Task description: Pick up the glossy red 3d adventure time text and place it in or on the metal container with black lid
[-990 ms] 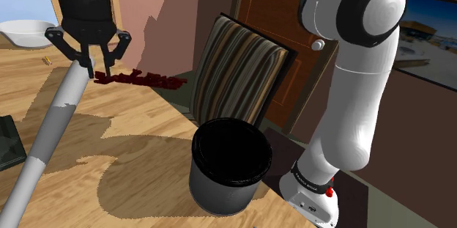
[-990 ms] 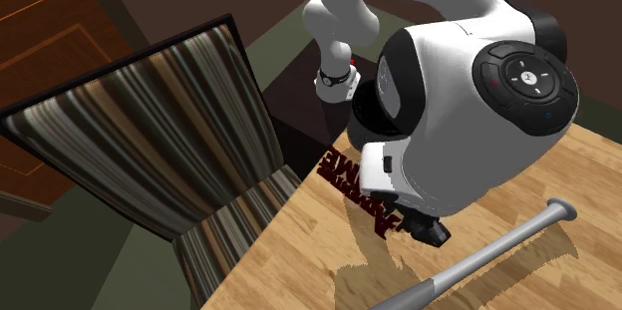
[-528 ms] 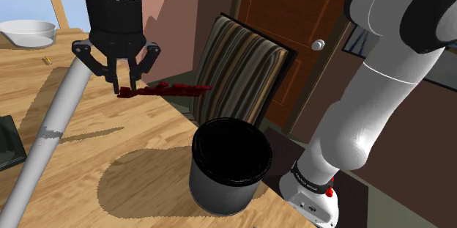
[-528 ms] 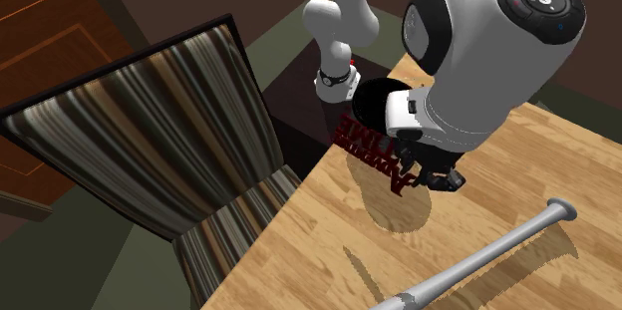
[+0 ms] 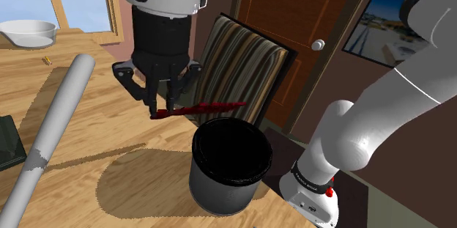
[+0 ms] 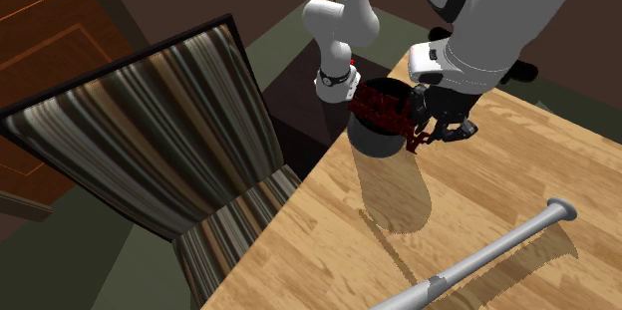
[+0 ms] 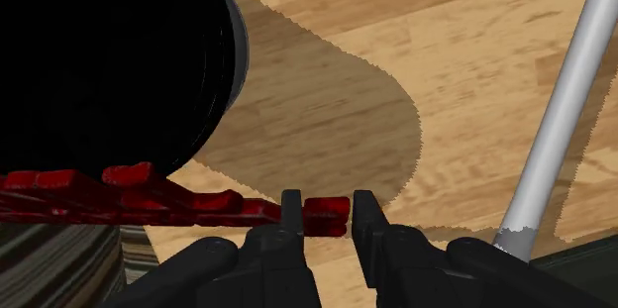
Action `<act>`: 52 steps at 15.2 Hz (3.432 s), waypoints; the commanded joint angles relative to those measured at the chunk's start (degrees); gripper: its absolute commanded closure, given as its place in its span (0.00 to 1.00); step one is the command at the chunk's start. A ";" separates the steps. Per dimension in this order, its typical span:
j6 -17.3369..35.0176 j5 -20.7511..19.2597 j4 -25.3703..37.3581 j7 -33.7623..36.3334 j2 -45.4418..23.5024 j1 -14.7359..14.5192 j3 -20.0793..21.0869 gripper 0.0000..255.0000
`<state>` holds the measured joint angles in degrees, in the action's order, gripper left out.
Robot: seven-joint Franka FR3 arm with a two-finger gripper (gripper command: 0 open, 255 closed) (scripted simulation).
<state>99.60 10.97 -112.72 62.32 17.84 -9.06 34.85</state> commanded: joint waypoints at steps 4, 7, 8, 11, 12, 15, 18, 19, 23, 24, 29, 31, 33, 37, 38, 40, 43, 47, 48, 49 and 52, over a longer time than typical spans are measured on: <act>-2.50 5.33 -7.00 0.74 10.65 -3.72 -1.02 1.00; -4.36 7.85 -10.14 1.92 16.12 -6.20 -1.30 1.00; -5.04 8.63 -11.04 2.43 17.86 -7.06 -1.34 1.00; -5.66 10.15 -13.36 3.40 21.05 -8.75 -1.20 1.00; -4.95 10.32 -14.19 3.32 21.18 -8.85 -1.03 1.00; -2.82 10.86 -16.62 3.09 21.52 -9.10 -0.46 1.00; -0.67 11.42 -18.95 2.88 21.73 -9.34 0.17 1.00; 0.05 11.60 -19.71 2.81 21.78 -9.41 0.39 1.00; 2.99 12.38 -22.64 2.55 21.82 -9.67 1.35 1.00; 3.74 12.58 -23.35 2.49 21.79 -9.72 1.61 1.00; 5.08 13.85 -24.85 1.64 22.28 -8.57 3.12 1.00; 4.97 14.07 -24.58 1.65 22.15 -8.59 2.98 1.00; 5.06 13.37 -23.70 4.56 21.28 -8.06 5.80 0.00; 4.97 9.62 -19.09 16.48 16.29 -3.95 18.25 0.00; 4.83 8.39 -17.69 19.58 14.68 -2.29 21.81 0.00; 4.38 5.47 -14.60 26.00 11.04 2.18 29.90 0.00; 5.77 5.22 -15.40 27.00 10.39 3.46 32.14 0.00; 8.91 5.54 -18.07 26.97 9.97 3.90 33.39 0.00; 10.17 5.63 -19.07 26.99 9.74 4.16 33.96 0.00; 10.17 5.63 -19.07 26.99 9.74 4.16 33.96 0.00; 10.17 5.63 -19.07 26.99 9.74 4.16 33.96 0.00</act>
<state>109.71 16.60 -131.76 89.31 27.59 -4.92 68.79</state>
